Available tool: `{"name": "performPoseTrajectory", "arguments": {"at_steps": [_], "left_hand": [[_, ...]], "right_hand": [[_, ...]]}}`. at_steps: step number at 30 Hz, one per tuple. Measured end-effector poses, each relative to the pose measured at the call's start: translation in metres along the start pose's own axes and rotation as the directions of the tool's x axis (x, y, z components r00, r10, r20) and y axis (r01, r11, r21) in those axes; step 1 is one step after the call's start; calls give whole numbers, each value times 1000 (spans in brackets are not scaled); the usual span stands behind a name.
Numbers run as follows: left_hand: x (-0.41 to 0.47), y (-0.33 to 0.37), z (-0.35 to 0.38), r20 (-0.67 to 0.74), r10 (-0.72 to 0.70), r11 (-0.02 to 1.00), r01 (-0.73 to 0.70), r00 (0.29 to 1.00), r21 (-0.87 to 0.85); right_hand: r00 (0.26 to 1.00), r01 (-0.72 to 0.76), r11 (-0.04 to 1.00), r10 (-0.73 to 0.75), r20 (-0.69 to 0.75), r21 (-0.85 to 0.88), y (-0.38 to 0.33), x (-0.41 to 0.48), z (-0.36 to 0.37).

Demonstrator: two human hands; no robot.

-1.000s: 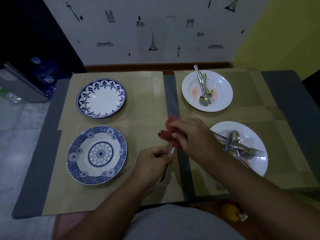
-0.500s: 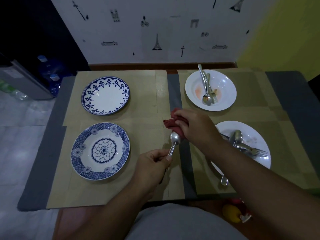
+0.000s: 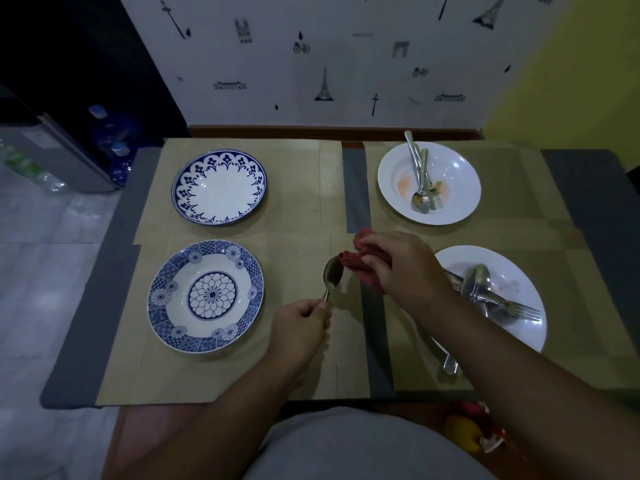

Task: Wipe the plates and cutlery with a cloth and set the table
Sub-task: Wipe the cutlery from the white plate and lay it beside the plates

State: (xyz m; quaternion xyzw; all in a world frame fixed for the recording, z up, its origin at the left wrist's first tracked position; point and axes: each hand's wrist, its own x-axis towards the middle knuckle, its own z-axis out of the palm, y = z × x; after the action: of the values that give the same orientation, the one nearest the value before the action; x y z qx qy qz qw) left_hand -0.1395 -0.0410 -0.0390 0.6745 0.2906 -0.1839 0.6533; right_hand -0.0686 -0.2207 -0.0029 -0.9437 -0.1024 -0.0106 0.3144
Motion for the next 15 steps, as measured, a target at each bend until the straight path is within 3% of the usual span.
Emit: {"name": "performPoseTrajectory", "arguments": {"at_steps": [7, 15], "left_hand": [[25, -11, 2, 2, -82, 996, 82, 997, -38], [47, -13, 7, 10, -102, 982, 99, 995, 163]], "right_hand": [[1000, -12, 1000, 12, 14, 5, 4, -9, 3], [996, -49, 999, 48, 70, 9, 6, -17, 6]]}}
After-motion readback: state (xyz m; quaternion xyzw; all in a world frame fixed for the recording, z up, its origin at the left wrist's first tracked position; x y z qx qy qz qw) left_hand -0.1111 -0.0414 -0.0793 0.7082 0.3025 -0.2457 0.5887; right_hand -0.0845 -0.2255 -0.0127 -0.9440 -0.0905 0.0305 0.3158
